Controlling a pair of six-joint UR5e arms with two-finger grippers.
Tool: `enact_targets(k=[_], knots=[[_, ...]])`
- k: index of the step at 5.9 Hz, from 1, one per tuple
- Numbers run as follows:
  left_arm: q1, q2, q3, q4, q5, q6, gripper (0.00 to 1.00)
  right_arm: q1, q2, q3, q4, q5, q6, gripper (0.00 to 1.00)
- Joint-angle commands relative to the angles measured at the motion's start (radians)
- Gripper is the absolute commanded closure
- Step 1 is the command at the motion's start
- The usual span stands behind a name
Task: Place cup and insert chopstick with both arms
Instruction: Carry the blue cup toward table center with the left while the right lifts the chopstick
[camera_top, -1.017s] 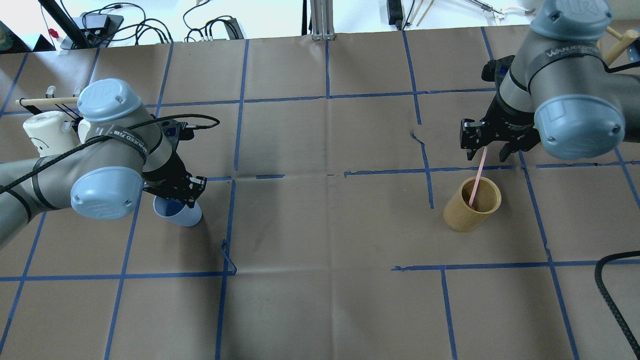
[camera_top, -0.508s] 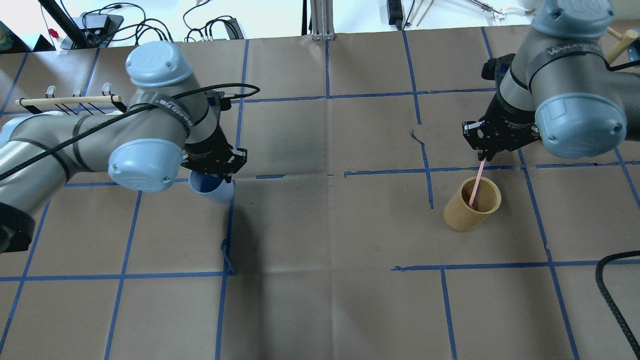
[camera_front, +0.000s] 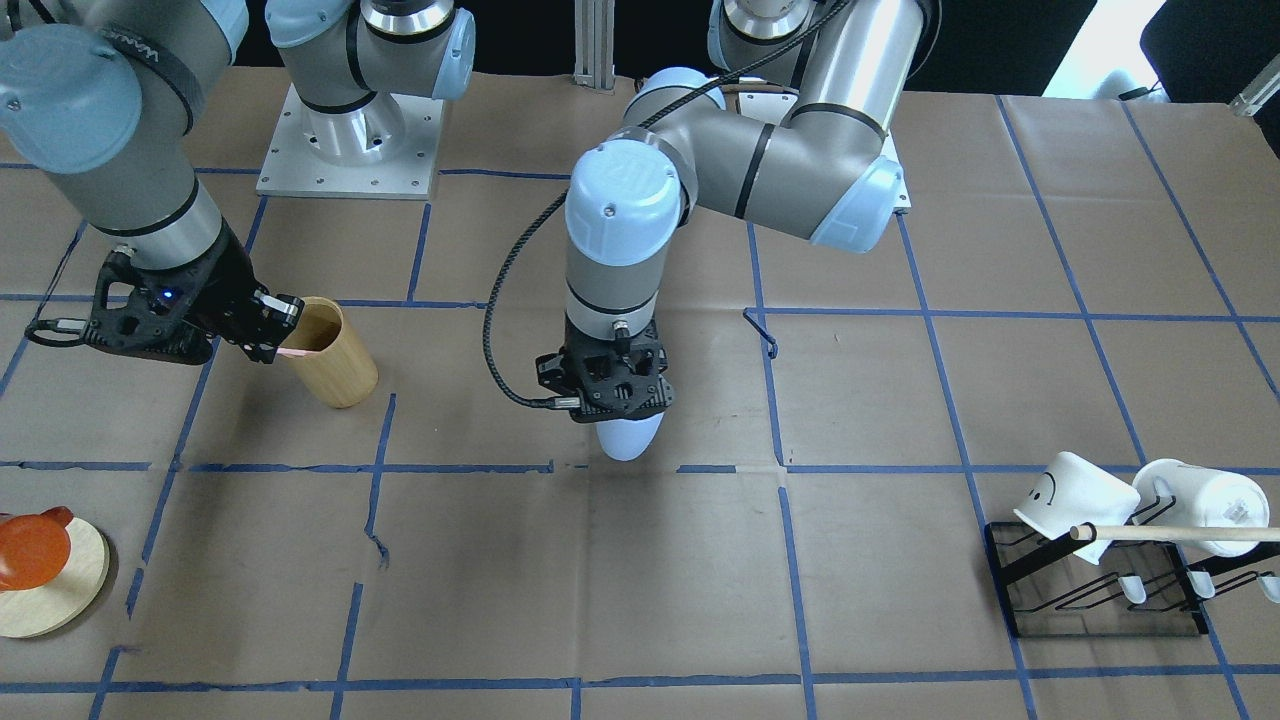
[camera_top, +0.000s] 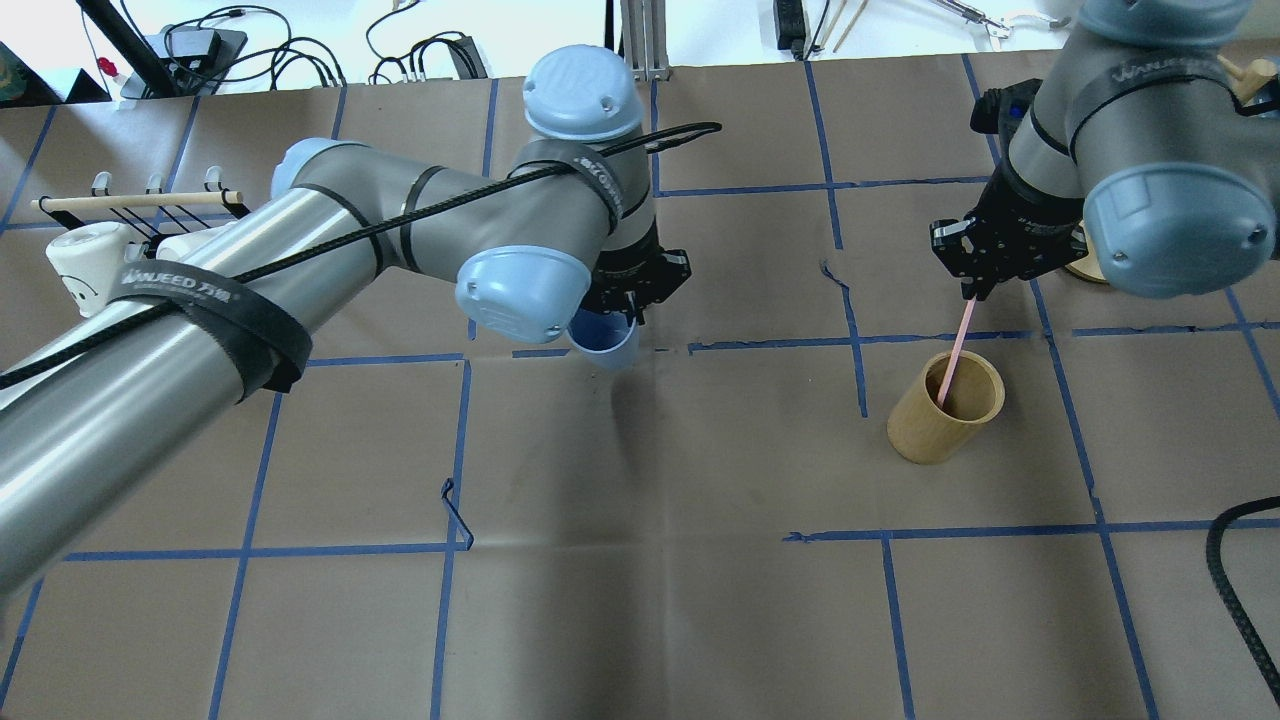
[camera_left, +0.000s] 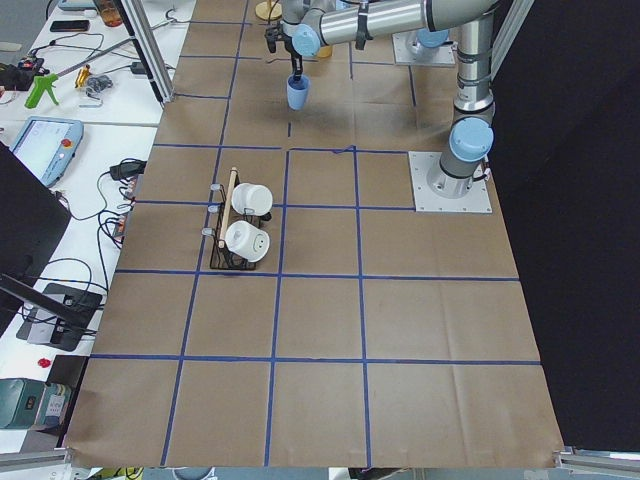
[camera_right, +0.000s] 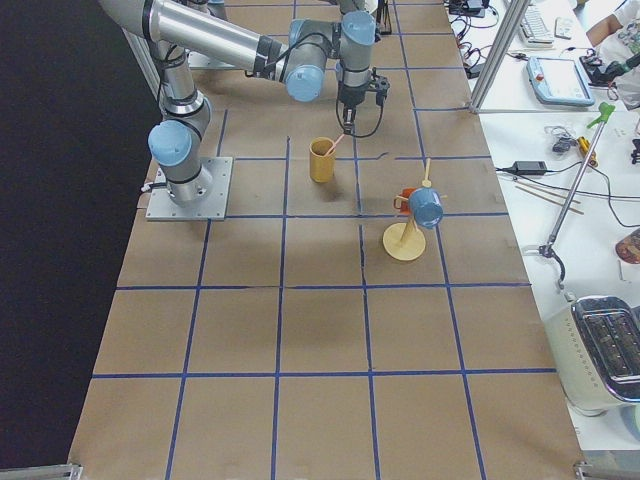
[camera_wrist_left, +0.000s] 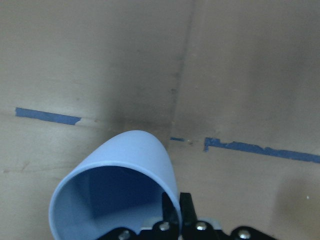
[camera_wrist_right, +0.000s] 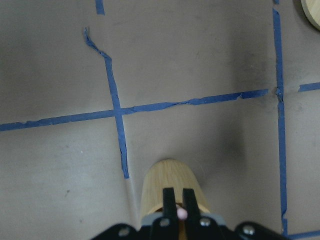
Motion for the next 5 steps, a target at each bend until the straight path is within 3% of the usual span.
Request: enact_targets(k=[1,2,3,5], knots=[[-0.037,-0.047,0.025,0.010,0.009,-0.022,0.97,0.006,-0.003,-0.219,0.217,-0.001,0.000,0.93],[-0.037,-0.064,0.024,0.013,0.007,-0.019,0.65,0.017,-0.003,-0.338,0.330,-0.001,0.000,0.93],[-0.037,-0.067,0.025,0.014,0.007,-0.013,0.02,0.032,-0.003,-0.421,0.407,-0.004,0.000,0.93],[-0.006,0.023,0.053,-0.027,0.007,0.117,0.02,0.041,0.000,-0.442,0.429,0.005,0.015,0.94]])
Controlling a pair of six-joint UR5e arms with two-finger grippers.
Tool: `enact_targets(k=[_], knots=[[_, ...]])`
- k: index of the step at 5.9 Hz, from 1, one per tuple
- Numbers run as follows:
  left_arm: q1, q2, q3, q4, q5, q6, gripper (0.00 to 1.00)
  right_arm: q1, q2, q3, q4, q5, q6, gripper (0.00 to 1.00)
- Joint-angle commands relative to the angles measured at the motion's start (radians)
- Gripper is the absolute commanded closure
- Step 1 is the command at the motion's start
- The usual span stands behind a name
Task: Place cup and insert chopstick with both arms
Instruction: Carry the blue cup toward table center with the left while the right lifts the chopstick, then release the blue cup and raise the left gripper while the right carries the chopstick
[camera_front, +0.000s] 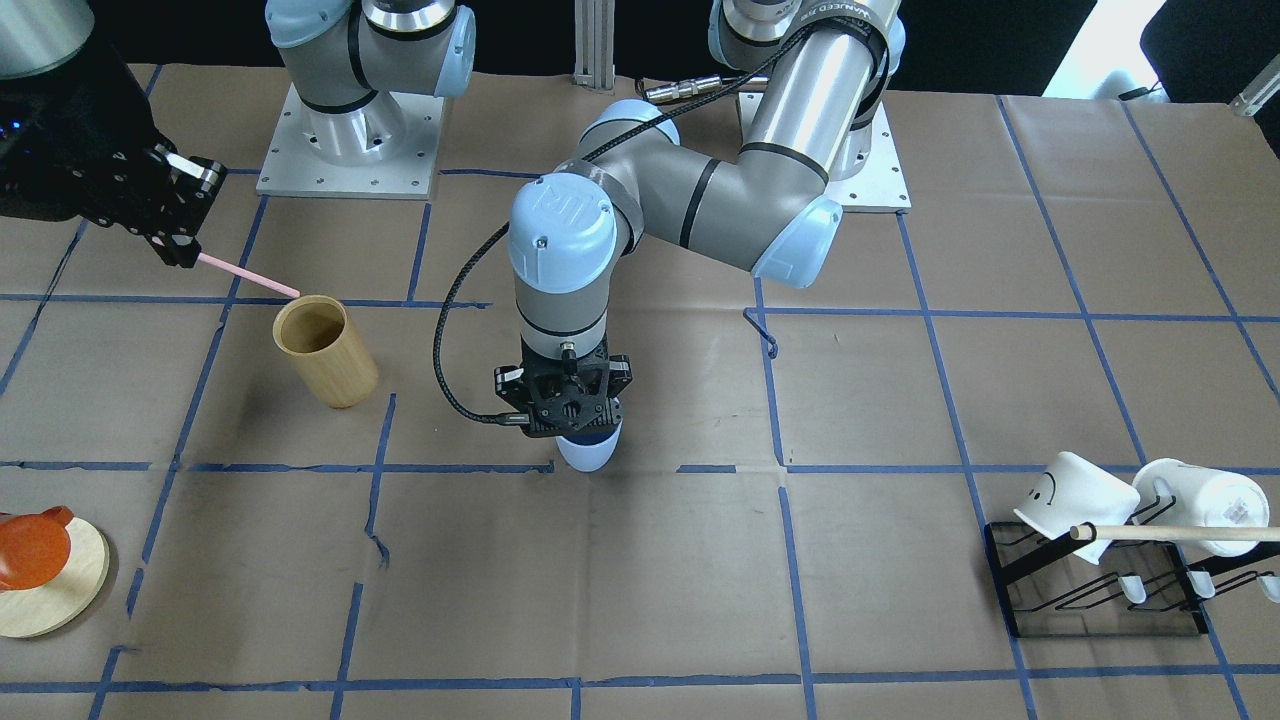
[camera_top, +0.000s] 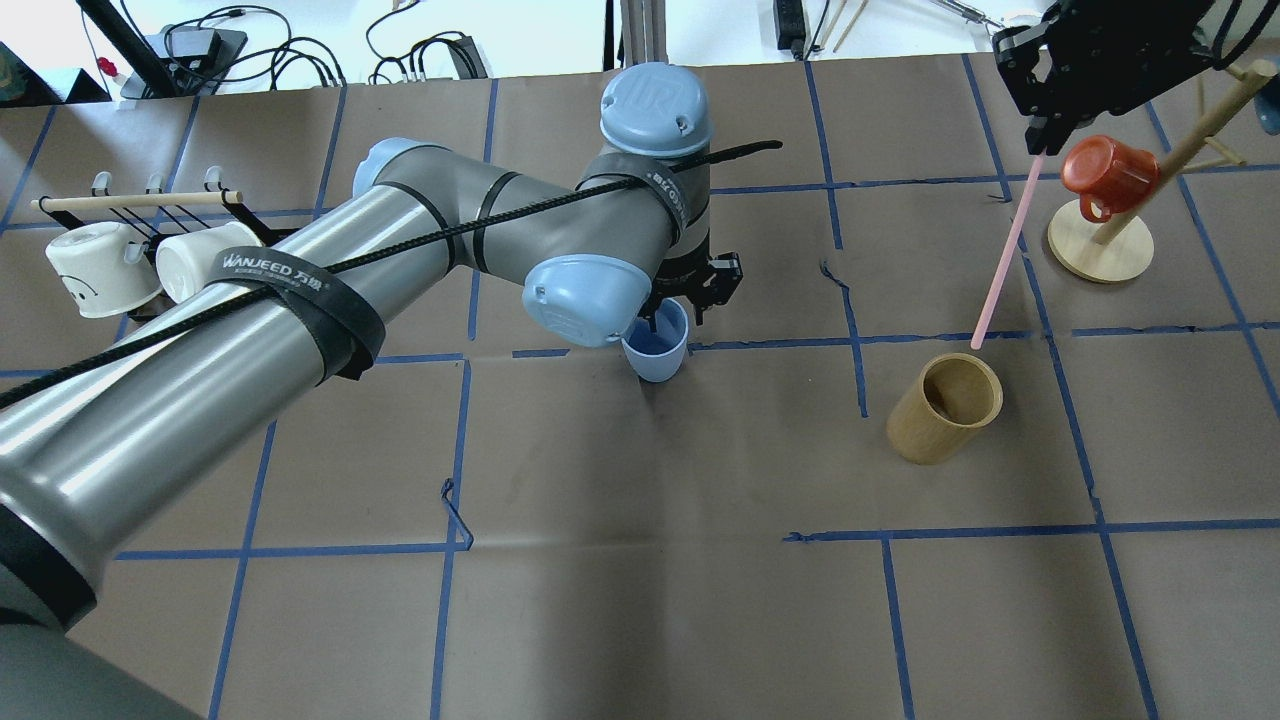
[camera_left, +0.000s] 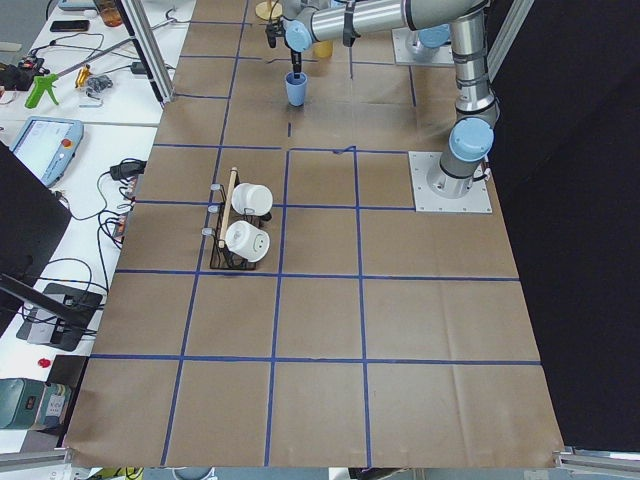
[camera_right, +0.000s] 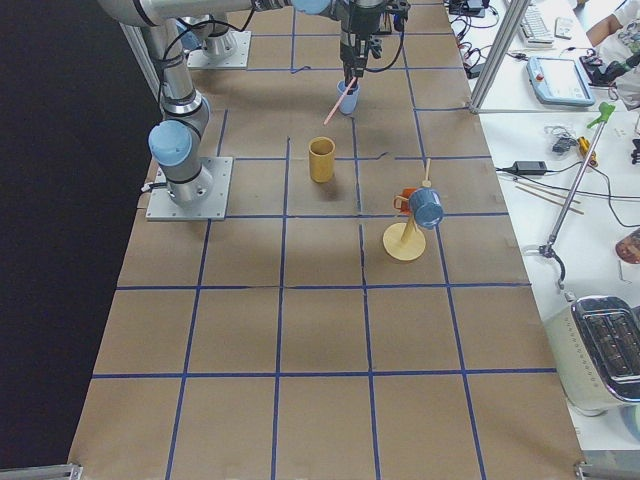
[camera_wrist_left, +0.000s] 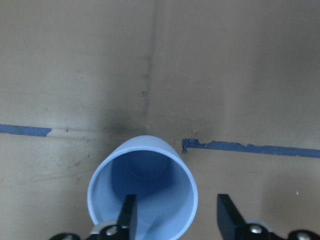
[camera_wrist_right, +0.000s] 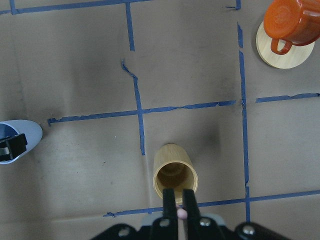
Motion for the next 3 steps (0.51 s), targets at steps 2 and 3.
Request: enact_targets(k=[2,3], knots=[[0.108,0.204,0.028,-0.240,-0.002,0.239,0.02,0.038,0.040,-0.009,-0.005,0.005,0.045,0.94],[0.189,0.305,0.032,-0.387,-0.005,0.367,0.02,0.068,0.077,-0.009,-0.051,0.007,0.101,0.94]])
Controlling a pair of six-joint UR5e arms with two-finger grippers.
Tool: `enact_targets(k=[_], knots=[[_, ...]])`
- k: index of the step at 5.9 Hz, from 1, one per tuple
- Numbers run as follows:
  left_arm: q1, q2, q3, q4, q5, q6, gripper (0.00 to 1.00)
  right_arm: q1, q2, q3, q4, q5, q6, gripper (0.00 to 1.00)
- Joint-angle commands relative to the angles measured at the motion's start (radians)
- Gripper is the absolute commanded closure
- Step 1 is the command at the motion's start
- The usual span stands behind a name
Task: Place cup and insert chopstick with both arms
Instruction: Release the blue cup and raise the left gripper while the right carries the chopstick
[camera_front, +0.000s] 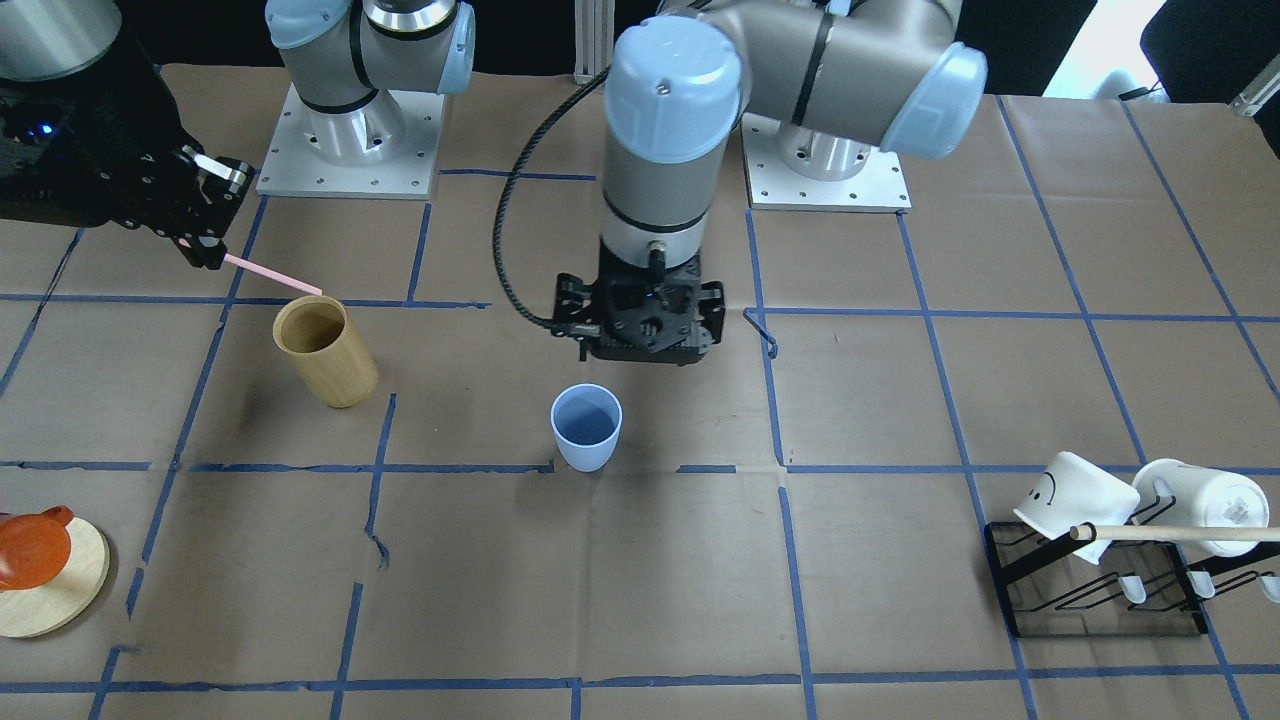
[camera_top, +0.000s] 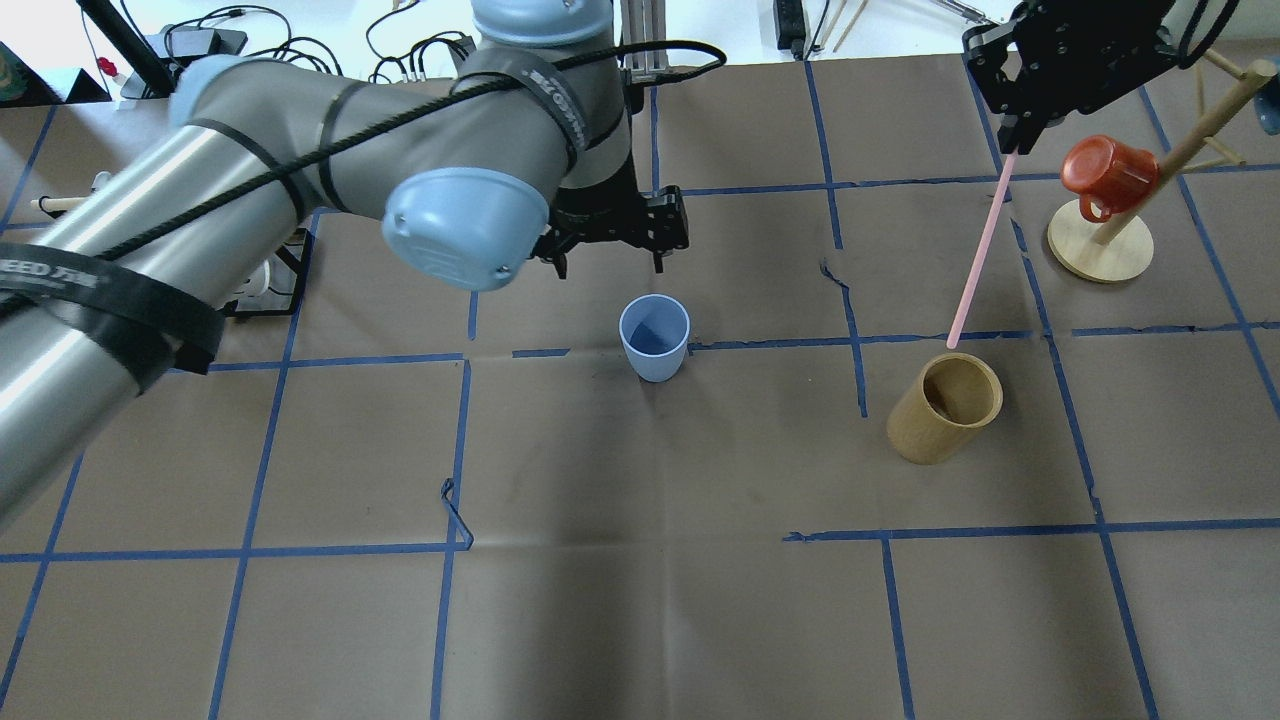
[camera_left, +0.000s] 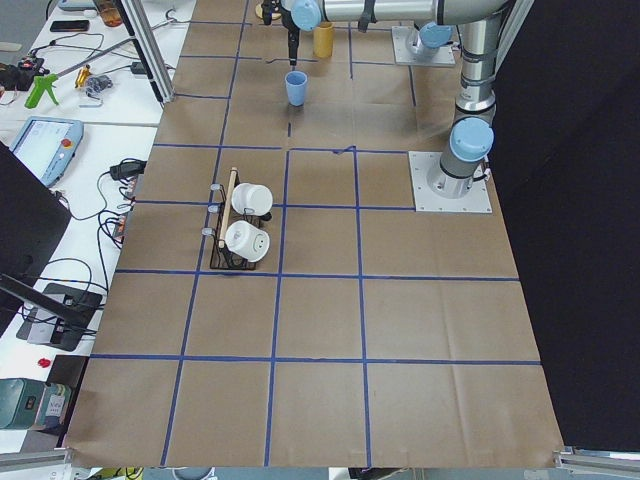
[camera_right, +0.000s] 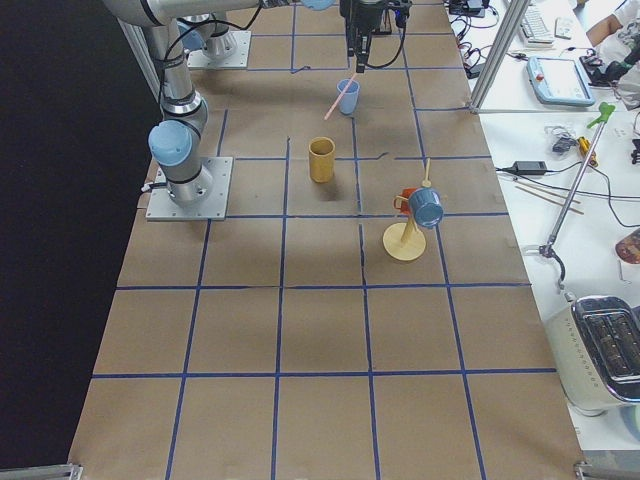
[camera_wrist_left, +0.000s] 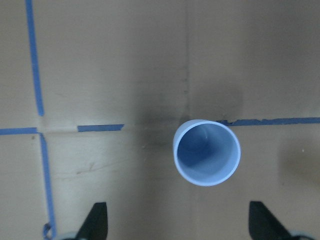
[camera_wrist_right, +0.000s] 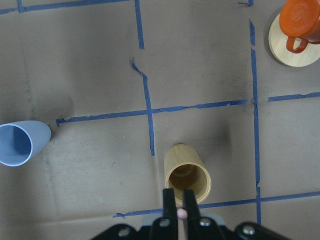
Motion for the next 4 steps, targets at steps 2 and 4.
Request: enact_targets(k=[2,4], knots=[[0.136,0.207,-0.004,-0.195,0.002,0.228,0.02,0.153,0.100,-0.003,-0.124,0.002,0.215,0.94],[0.187,0.233,-0.024,-0.197,0.003,0.263,0.02,0.300,0.188,-0.071,-0.183,0.059,0.454,0.94]])
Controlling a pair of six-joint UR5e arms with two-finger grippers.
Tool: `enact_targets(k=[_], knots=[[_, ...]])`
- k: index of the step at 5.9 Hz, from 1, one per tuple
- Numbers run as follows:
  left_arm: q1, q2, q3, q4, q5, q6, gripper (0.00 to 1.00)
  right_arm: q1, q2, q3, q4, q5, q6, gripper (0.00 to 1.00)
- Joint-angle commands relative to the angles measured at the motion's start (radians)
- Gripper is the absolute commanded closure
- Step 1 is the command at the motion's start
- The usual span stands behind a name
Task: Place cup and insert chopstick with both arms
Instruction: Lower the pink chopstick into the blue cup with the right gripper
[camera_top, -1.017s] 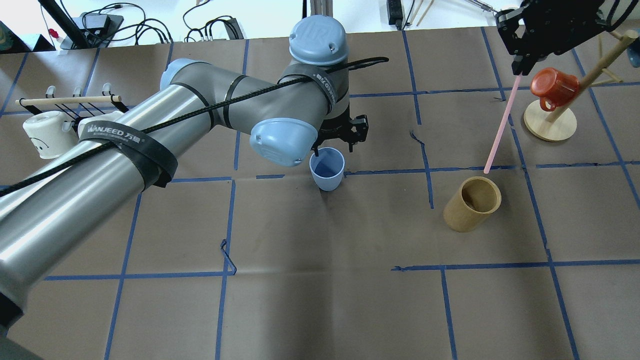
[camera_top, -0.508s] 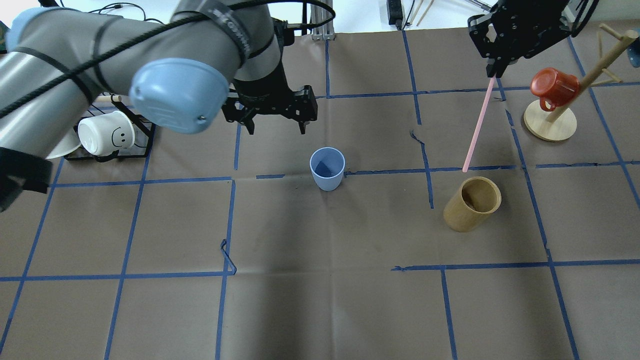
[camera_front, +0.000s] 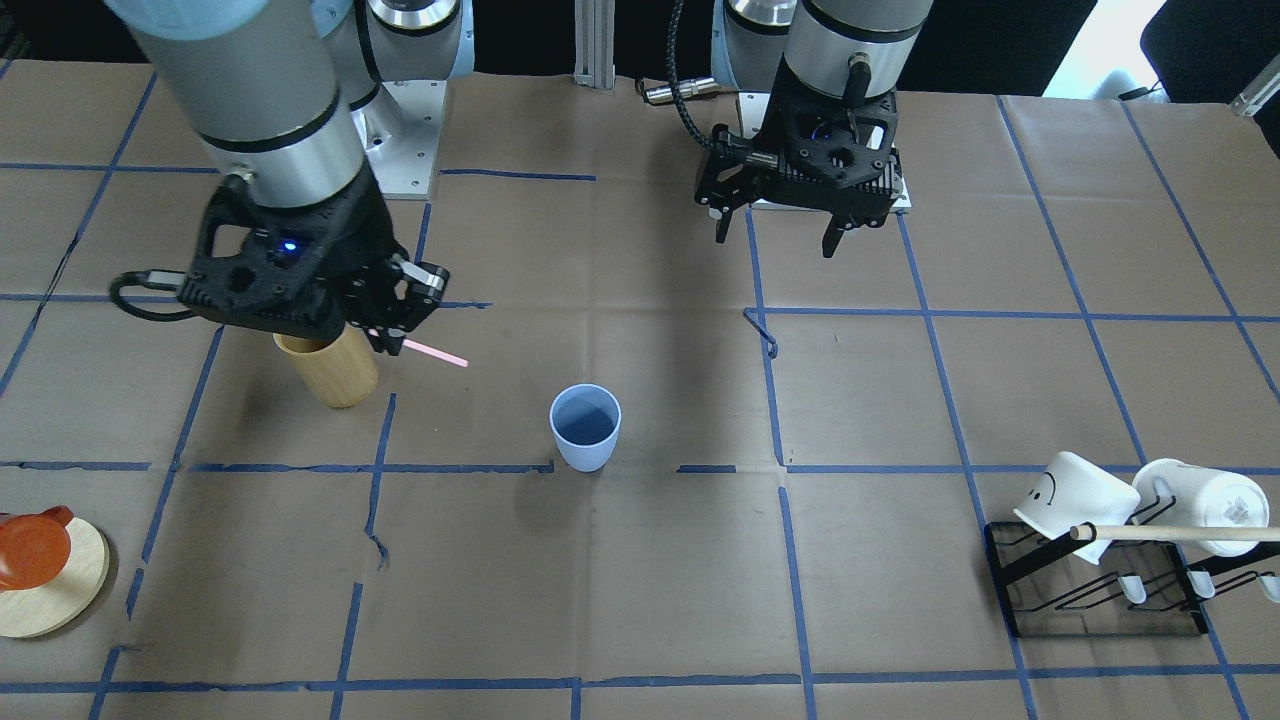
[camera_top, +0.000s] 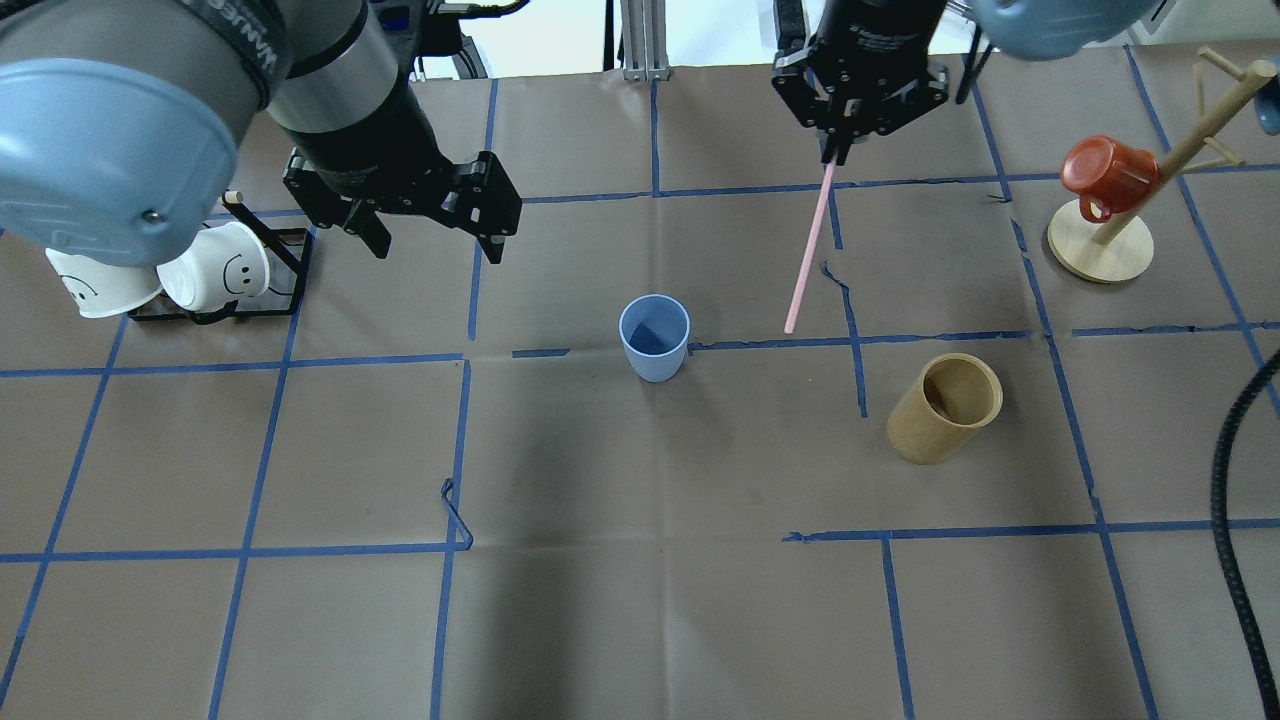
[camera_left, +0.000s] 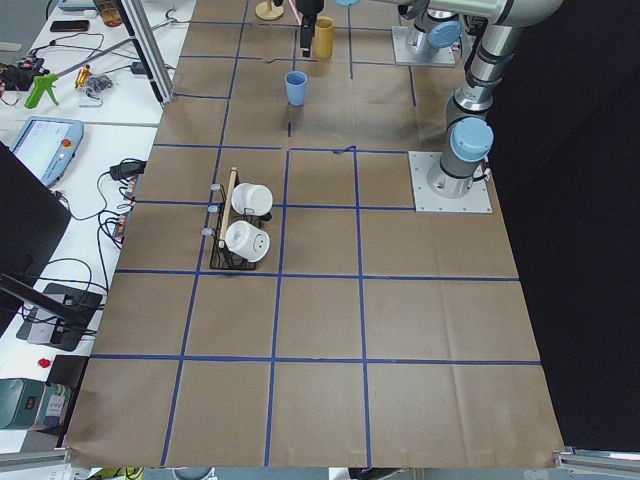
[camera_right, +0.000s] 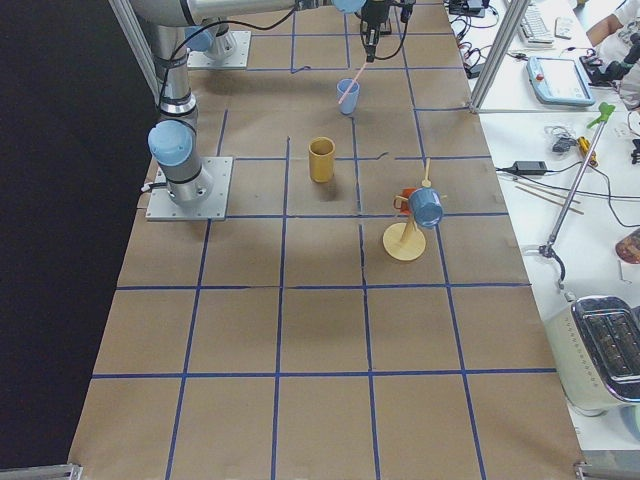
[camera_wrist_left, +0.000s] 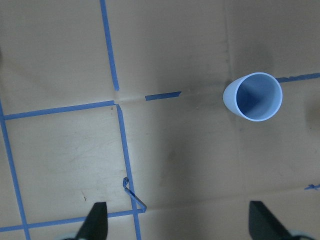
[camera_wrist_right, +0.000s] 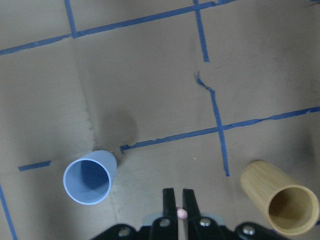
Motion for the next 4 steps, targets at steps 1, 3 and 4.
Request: enact_targets(k=[1,3,4], knots=[[0.028,0.021,-0.009,-0.003,0.000,0.021,0.02,0.127,0.090,-0.092,-0.021,0.014,0.191,0.94],[0.028,0.025,-0.012,-0.006,0.003,0.020,0.02,0.172,0.141,-0.129,-0.024,0.004,0.223,0.95],[0.028,0.027,-0.012,-0.006,0.003,0.020,0.02,0.172,0.155,-0.126,-0.047,-0.019,0.203,0.95]])
